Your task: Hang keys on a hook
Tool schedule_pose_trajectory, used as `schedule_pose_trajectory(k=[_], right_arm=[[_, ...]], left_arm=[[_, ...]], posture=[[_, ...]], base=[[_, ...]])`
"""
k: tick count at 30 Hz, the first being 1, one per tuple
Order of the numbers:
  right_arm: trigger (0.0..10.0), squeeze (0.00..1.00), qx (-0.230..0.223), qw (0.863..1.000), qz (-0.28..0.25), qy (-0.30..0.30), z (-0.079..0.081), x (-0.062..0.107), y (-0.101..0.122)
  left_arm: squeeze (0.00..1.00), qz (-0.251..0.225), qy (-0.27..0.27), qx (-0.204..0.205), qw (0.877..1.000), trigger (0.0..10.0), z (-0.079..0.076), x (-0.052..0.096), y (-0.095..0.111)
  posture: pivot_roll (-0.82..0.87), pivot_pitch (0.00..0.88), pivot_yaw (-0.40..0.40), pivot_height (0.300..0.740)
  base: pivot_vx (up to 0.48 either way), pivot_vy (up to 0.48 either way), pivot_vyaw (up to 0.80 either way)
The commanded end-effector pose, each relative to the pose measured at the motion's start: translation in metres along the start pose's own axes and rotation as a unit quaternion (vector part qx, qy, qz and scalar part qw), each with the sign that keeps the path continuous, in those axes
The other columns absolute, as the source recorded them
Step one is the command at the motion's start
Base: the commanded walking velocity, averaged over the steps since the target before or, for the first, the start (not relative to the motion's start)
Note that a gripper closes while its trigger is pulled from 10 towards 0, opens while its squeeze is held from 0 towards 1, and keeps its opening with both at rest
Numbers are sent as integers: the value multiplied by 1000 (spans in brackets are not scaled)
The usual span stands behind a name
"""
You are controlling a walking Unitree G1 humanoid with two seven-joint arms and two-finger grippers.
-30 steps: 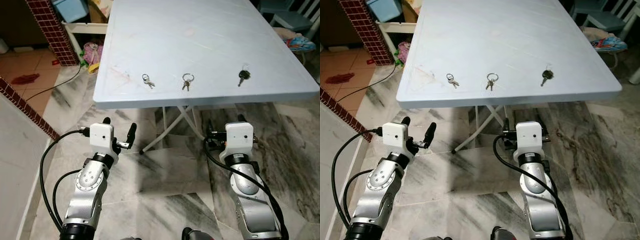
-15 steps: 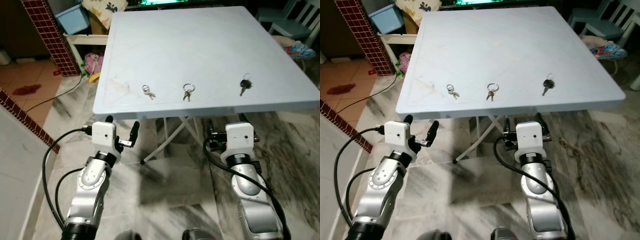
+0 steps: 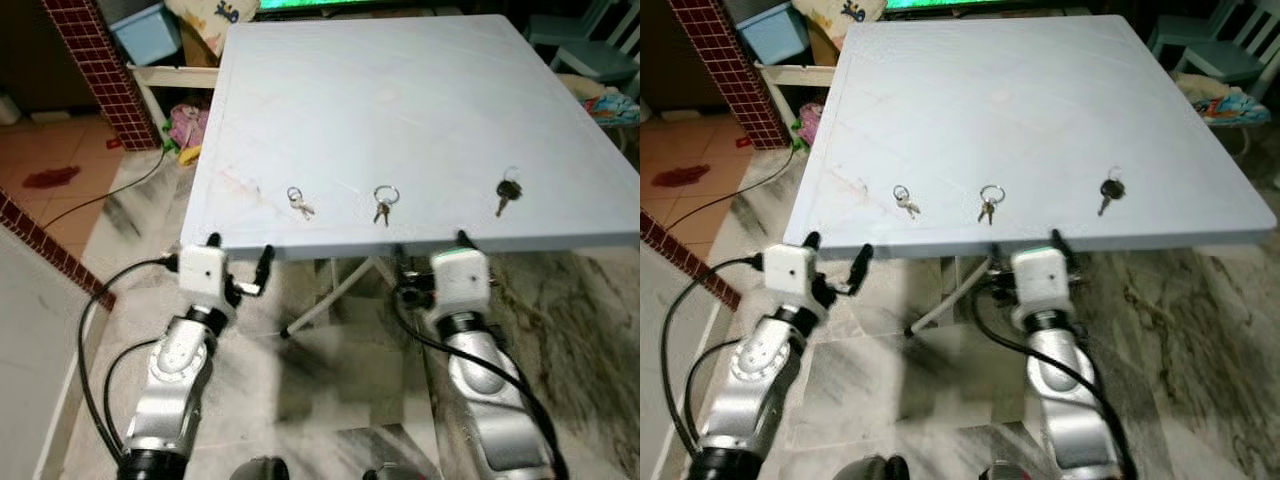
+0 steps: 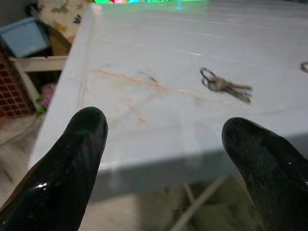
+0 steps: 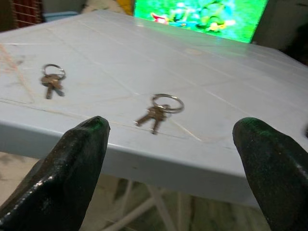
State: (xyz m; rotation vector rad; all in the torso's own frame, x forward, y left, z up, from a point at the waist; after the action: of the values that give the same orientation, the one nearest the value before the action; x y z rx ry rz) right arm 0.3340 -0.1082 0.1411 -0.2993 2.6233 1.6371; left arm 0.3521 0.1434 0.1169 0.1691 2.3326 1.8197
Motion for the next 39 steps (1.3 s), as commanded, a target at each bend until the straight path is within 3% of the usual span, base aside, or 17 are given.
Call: schedule_pose_trajectory(k=[1, 7, 15, 22, 23, 28, 32, 39], right_arm=[[10000, 0, 3, 1000, 1, -8, -8, 1, -2], [10000, 0, -8, 1000, -2, 7, -2, 0, 0], [10000, 0, -21, 998, -24, 46, 17, -5, 15], [10000, 0, -28, 997, -25, 66, 27, -25, 18], [10000, 0, -23, 997, -18, 65, 27, -34, 16], [10000, 0, -30, 998, -11, 60, 25, -58, 14], [10000, 0, -28, 997, -4, 79, 32, -71, 12], [10000, 0, -18, 995, -27, 99, 44, -90, 30]], left_arm=[[0, 4, -2, 2, 1000, 10000, -3, 0, -2], [0, -2, 6, 4, 1000, 10000, 0, 2, 0], [0, -17, 35, -39, 998, 10000, 22, 13, 12], [0, -20, 56, -70, 996, 10000, 40, 27, 23], [0, -15, 60, -72, 995, 10000, 42, 33, 22], [0, -3, 71, -75, 995, 10000, 44, 47, 20], [0, -2, 74, -73, 995, 10000, 43, 53, 20], [0, -6, 78, -74, 994, 10000, 40, 57, 27]], posture=[[-107, 183, 49, 740], [-105, 187, 52, 740], [-77, 208, 60, 740], [-19, 237, 69, 740], [-3, 244, 69, 740], [57, 262, 69, 740], [91, 265, 72, 740], [139, 261, 69, 740]], base=[[262, 0, 0], [44, 0, 0], [0, 0, 0], [0, 0, 0], [0, 0, 0], [0, 0, 0], [0, 0, 0], [0, 0, 0]])
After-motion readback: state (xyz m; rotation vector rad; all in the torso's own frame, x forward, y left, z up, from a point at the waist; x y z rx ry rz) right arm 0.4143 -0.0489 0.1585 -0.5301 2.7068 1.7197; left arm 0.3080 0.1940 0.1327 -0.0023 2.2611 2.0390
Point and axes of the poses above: a point about 5 cm out from each wrist's last joint towards the gripper, its own x axis pointing back from the gripper into the wrist, its own y axis along the axis of the wrist's last joint, z = x × y, the point moved 6 cm from there along -x, pointing out of the wrist towards the gripper, and after that the axes turned 14 degrees about x, right-handed, at the moved point
